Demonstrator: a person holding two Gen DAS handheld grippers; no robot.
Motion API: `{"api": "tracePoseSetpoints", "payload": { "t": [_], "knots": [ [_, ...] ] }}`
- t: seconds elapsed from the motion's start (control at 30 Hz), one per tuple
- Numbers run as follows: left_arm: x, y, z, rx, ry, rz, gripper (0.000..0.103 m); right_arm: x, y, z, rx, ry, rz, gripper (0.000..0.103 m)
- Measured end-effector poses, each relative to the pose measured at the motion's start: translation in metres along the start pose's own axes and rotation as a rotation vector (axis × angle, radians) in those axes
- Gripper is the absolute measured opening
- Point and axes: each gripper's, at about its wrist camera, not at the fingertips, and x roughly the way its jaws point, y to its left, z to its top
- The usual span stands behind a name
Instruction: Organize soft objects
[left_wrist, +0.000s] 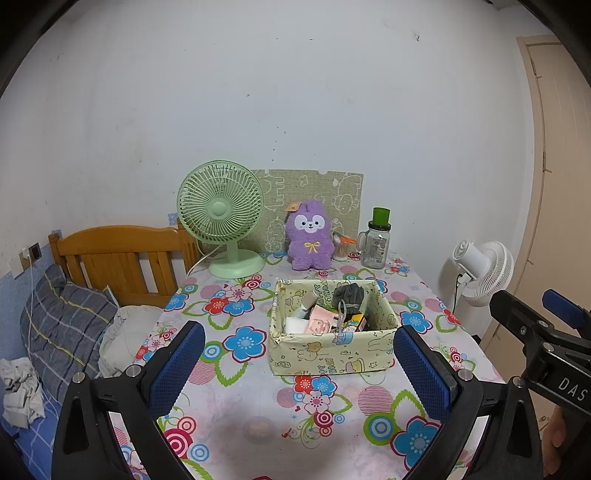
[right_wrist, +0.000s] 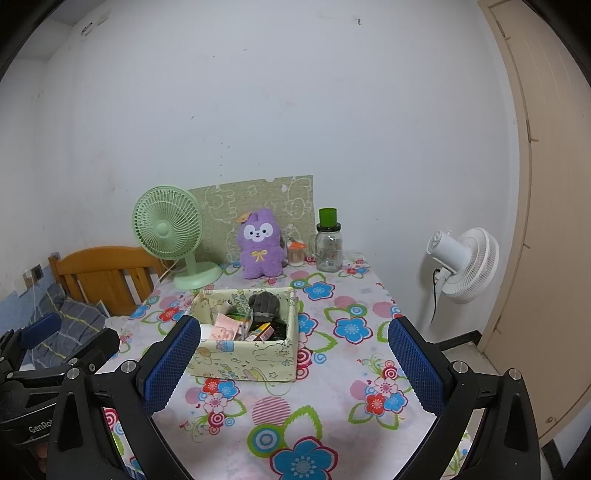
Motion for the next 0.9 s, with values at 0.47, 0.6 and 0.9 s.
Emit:
{"api": "tracePoseSetpoints", "payload": {
  "t": [0.47,0.6,0.9],
  "knots": [
    [0.0016,-0.0004,0.0003,-0.001,0.002,-0.001,0.103,0.0010,0.0011,-0.0002,-0.001,-0.002,0.000,0.103],
    [0.0020,-0.0005,0.0000,-0.002,0.001,-0.004,0.103,0.0018,0.0014,-0.0003,-0.002,-0.001,-0.001,0.103],
    [0.0013,-0.0013,-0.0011,-0.003,-0.001,-0.006,0.103,-0.0006,0.0022,-0.0005,-0.005,-0.011,-0.011,0.103]
  ]
}}
